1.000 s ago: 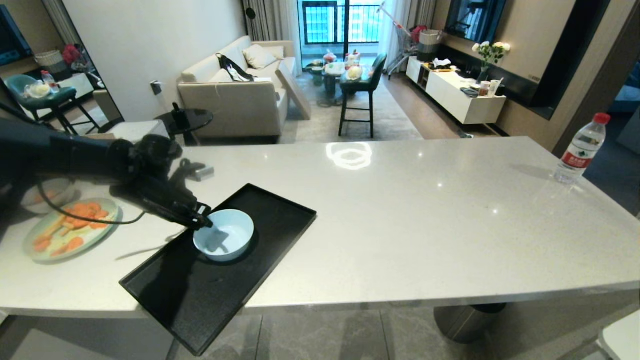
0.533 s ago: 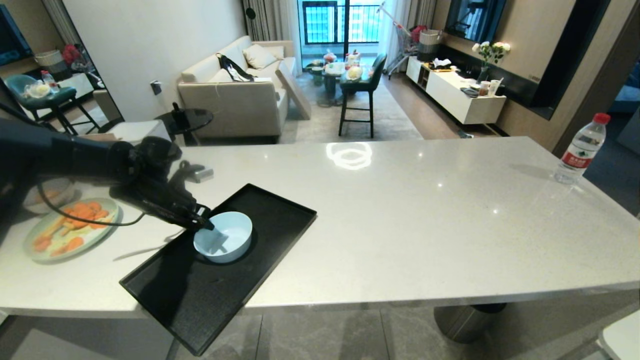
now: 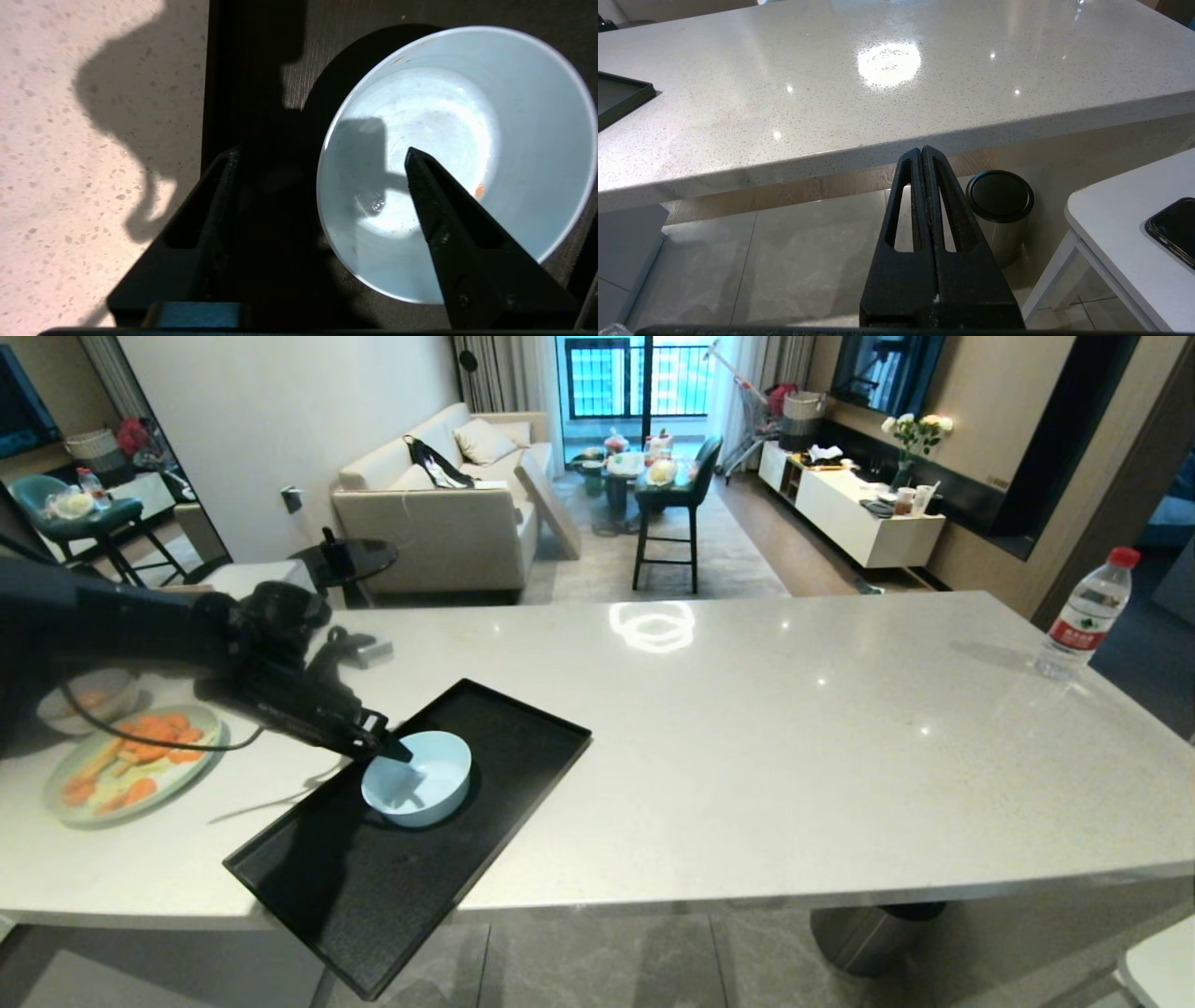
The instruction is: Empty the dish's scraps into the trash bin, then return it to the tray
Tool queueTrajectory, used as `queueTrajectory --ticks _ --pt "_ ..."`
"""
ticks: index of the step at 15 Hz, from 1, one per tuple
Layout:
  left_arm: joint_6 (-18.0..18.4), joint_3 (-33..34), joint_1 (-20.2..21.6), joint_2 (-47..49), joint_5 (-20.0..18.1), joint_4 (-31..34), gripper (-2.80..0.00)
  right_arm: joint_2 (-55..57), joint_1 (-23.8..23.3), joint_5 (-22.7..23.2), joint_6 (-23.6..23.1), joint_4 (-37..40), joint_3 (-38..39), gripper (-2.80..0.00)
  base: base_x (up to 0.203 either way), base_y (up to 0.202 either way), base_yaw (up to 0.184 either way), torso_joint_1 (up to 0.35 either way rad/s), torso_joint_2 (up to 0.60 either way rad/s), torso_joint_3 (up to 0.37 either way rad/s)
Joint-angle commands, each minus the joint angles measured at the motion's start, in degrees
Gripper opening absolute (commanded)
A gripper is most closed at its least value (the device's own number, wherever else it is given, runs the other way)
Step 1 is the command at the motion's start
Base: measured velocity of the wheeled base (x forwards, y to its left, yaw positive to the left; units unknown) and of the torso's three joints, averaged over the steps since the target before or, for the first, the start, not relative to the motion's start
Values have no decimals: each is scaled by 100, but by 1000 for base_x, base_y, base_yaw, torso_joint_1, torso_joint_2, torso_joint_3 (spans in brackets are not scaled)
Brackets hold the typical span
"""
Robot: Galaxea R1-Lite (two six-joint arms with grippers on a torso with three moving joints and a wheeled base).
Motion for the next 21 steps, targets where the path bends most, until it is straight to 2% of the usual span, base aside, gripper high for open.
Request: queueTrajectory --ticks 1,5,11,16,17,18,21 --pt "7 62 36 -311 -6 -9 0 -2 0 -3 5 -2 0 -280 0 0 0 0 0 0" --pt "-29 658 210 -884 -216 -718 0 -2 0 -3 5 -2 0 -280 0 0 0 0 0 0" --pt "-522 2519 463 -2025 -296 -2660 0 -2 0 -3 5 -2 0 -280 0 0 0 0 0 0" --pt "-627 4144 1061 -3063 -431 -3832 0 -2 0 -3 5 -2 0 -280 0 0 0 0 0 0" --pt "-630 4438 1191 -3244 -539 -3974 -68 -2 0 -3 5 -2 0 -280 0 0 0 0 0 0" --pt "-657 4725 1293 -3425 -646 -4118 -280 -2 0 -3 5 -2 0 -280 0 0 0 0 0 0" --pt "-955 5358 1396 -3883 -784 -4593 -280 -2 0 -3 5 -2 0 -280 0 0 0 0 0 0"
